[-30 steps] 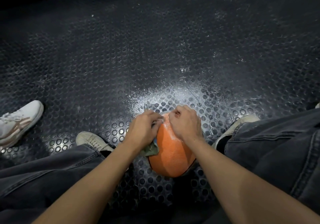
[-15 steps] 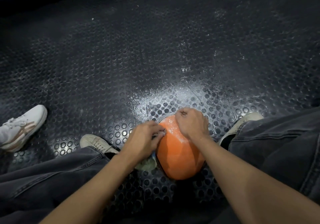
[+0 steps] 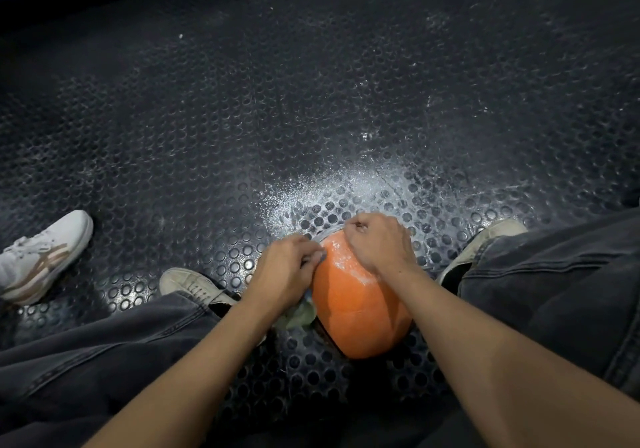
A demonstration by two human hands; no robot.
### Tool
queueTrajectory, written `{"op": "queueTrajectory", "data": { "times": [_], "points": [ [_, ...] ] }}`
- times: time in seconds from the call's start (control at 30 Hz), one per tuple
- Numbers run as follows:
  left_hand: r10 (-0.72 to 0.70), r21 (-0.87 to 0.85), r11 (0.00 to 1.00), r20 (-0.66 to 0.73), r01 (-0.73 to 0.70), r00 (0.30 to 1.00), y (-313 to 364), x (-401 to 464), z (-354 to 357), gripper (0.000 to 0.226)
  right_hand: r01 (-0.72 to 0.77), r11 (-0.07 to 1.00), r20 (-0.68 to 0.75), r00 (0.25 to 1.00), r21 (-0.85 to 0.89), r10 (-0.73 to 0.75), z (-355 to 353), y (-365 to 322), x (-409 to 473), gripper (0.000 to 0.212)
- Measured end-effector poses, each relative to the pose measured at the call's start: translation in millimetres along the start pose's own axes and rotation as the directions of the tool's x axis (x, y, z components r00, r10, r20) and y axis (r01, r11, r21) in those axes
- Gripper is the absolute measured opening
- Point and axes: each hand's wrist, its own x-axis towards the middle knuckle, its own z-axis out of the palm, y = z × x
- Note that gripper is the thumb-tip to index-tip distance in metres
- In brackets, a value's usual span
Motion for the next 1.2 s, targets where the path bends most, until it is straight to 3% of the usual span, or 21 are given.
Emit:
{"op": "queueTrajectory", "data": {
  "times": [0.1,0.27,0.37,0.53,0.7,0.9,1.1,1.2],
  "points": [
    [-0.089,0.007,0.996,0.024,0.088,0.996,4,35,7,0.017,0.014,1.000,-0.033,0.999,-0.006,-0.014,3,1,-2,0.024],
    [0.010,-0.033,0.999,0.097,-0.006,0.995,-11,5,-10,0.019,-0.020,1.000,-0.046,0.999,0.003,0.020,4,7,1,0.027],
    [-0.064,-0.048,0.997,0.073,0.068,0.995,-6,6,-5,0.016,0.026,0.999,0.016,1.000,-0.020,-0.026,1,1,1,0.023],
    [-0.147,0.004,0.989,0.090,0.147,0.985,12,51,10,0.018,0.032,0.998,-0.036,0.999,-0.047,-0.034,5,0,-4,0.025],
    [-0.054,-0.043,0.997,0.099,0.058,0.994,-14,2,-7,0.020,0.008,0.999,0.000,1.000,-0.038,-0.008,4,2,-2,0.027],
    [-0.080,0.010,0.997,0.023,0.079,0.997,6,37,13,0.019,0.023,0.998,-0.008,1.000,-0.065,-0.024,10,-4,-6,0.024],
    [-0.004,-0.104,0.994,0.107,0.015,0.994,-17,-8,-10,0.019,-0.004,0.998,-0.032,0.999,-0.062,0.002,10,-1,-2,0.031],
    [-0.024,-0.070,0.997,0.053,0.028,0.998,-8,6,2,0.016,0.021,0.997,-0.008,1.000,-0.073,-0.022,11,-7,-2,0.030]
  ]
}}
